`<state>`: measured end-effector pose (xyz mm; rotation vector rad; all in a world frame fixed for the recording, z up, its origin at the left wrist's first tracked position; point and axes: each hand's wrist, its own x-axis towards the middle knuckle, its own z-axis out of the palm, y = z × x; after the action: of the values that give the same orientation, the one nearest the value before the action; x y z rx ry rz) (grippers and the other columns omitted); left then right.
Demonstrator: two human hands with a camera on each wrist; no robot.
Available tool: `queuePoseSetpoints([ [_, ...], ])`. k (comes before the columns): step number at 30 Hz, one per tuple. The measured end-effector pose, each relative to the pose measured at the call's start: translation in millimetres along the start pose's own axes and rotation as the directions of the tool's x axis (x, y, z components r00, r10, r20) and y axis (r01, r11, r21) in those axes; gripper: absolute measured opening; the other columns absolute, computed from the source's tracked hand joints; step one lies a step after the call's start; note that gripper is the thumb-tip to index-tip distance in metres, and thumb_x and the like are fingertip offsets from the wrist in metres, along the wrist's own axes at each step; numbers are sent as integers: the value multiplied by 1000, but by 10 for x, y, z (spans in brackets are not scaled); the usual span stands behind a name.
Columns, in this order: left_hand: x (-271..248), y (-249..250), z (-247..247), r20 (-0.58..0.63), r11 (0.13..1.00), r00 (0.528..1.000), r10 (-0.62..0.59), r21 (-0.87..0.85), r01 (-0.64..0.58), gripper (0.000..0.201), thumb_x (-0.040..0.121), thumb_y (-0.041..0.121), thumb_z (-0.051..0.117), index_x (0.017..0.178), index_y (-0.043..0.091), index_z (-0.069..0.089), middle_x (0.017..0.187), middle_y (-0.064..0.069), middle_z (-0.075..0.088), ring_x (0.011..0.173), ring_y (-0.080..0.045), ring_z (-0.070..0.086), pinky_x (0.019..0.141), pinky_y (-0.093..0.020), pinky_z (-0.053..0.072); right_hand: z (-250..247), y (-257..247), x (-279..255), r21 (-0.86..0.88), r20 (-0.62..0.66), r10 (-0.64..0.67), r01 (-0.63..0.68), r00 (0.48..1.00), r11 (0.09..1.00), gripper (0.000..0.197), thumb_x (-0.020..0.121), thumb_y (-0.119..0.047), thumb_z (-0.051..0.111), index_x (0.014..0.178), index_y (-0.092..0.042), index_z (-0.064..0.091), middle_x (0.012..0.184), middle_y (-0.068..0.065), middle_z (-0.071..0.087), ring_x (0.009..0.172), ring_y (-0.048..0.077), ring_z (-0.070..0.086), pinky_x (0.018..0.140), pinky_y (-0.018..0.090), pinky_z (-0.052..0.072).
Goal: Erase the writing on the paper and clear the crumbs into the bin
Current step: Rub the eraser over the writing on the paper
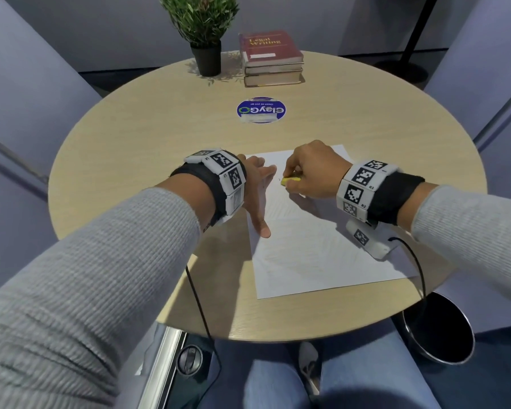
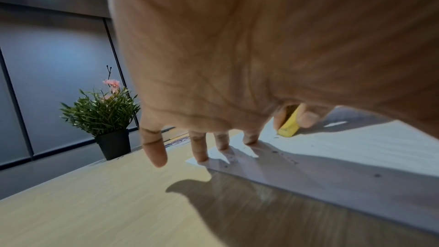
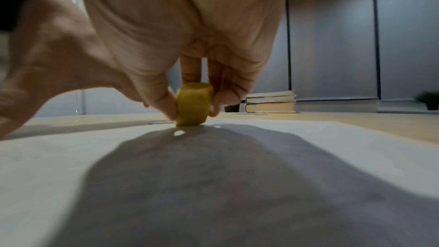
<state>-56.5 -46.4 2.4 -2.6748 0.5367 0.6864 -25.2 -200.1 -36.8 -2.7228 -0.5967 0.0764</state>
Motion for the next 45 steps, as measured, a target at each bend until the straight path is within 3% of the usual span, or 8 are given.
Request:
queuePoseSetpoints([
  [11,-28,12,-2,0,1000,1000,-3,11,3,120,68,71,63,152,20,-5,159,-3,-2,145,-24,4,113,-46,10,2,-20,-120,50,107,-155,151,982,987,15,79,-28,73,85,-15,76,83,1,68,73,15,57,68,28,45],
  [16,-19,6,-9,-18,1000,1000,9,1,-9,119,65,72,65,152,20,2,157,-4,10,143,-26,14,112,-45,17,-68,68,26,10,40,-34,34,999,999,18,80,-30,71,89,-16,77,86,6,70,80,22,62,74,35,52],
  [21,14,-17,12,-10,1000,1000,-1,21,1,123,62,73,67,152,24,-1,158,-3,6,144,-27,10,113,-48,14,19,-61,-59,66,147,-235,228,961,971,17,79,-30,74,90,-18,77,83,-2,69,73,12,59,70,24,46],
  [25,29,-16,25,-17,1000,1000,6,2,-6,122,63,73,66,152,22,0,158,-4,4,144,-27,9,113,-46,12,-34,24,37,-11,37,-75,76,996,997,22,81,-33,70,93,-16,76,89,5,69,84,22,63,75,33,51],
  [29,28,-23,14,-7,1000,1000,4,14,-4,123,62,72,68,152,26,-2,158,-2,4,145,-26,8,113,-48,13,60,-122,-144,57,156,-306,300,939,952,18,79,-28,72,91,-15,77,81,-6,65,69,7,55,70,23,45],
  [33,38,-20,52,-45,1000,999,10,15,-9,120,61,73,68,151,22,7,155,-5,14,141,-27,17,111,-44,18,-24,-20,-79,17,72,-171,171,983,985,22,81,-33,69,95,-17,77,91,2,69,82,17,61,76,32,50],
  [37,34,-12,62,-63,999,998,27,41,-24,118,62,71,69,150,21,9,153,-5,16,140,-25,18,111,-41,17,75,-160,-211,32,154,-373,373,915,927,21,80,-30,69,94,-16,77,85,-4,65,69,7,49,71,24,45],
  [45,74,-60,88,-46,1000,999,6,16,-6,126,55,75,70,151,27,3,156,-2,10,142,-27,14,112,-46,17,95,-200,-233,91,172,-394,383,903,919,19,79,-27,71,92,-15,78,84,-2,67,70,9,52,69,22,45],
])
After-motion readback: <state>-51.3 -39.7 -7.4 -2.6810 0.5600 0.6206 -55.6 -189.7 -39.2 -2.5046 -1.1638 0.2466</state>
